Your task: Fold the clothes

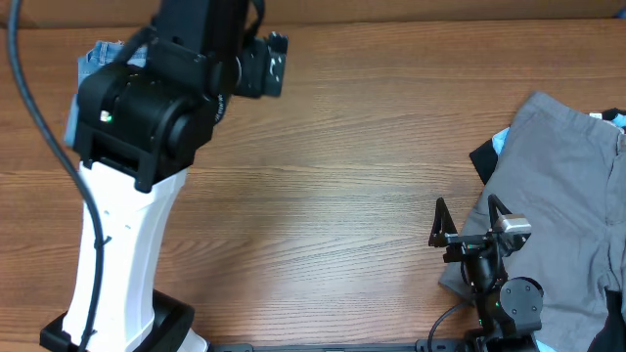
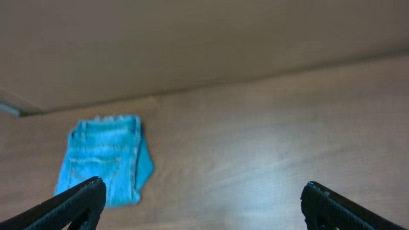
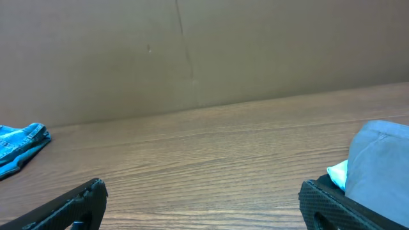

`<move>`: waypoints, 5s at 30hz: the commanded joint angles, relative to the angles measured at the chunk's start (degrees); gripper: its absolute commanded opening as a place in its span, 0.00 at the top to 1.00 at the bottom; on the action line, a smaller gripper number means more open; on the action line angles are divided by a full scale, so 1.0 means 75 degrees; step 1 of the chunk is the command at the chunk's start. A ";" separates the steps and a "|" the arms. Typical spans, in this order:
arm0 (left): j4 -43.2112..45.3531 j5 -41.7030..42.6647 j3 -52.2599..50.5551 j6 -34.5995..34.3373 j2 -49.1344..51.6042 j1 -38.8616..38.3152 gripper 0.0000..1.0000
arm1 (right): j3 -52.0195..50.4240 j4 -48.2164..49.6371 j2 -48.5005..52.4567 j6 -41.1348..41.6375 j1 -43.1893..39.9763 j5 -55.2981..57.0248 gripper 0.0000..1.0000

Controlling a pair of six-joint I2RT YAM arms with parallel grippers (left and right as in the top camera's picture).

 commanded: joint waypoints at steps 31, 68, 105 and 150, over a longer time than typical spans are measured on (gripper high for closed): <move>0.4937 0.1888 -0.8192 -0.0003 -0.5499 0.3491 0.00 | -0.0079 0.0026 -0.0058 0.0035 -0.0023 -0.0012 0.00; 1.0180 0.1749 -1.8954 -0.0321 -1.3263 0.4030 0.00 | -0.0079 0.0026 -0.0058 0.0035 -0.0023 -0.0012 0.00; 1.0180 0.1746 -1.8951 -0.0318 -1.3248 0.4033 0.00 | -0.0079 0.0026 -0.0058 0.0035 -0.0023 -0.0012 0.00; 1.0180 0.1746 -1.8951 -0.0318 -1.3248 0.4033 0.00 | -0.0079 0.0026 -0.0058 0.0035 -0.0023 -0.0012 0.00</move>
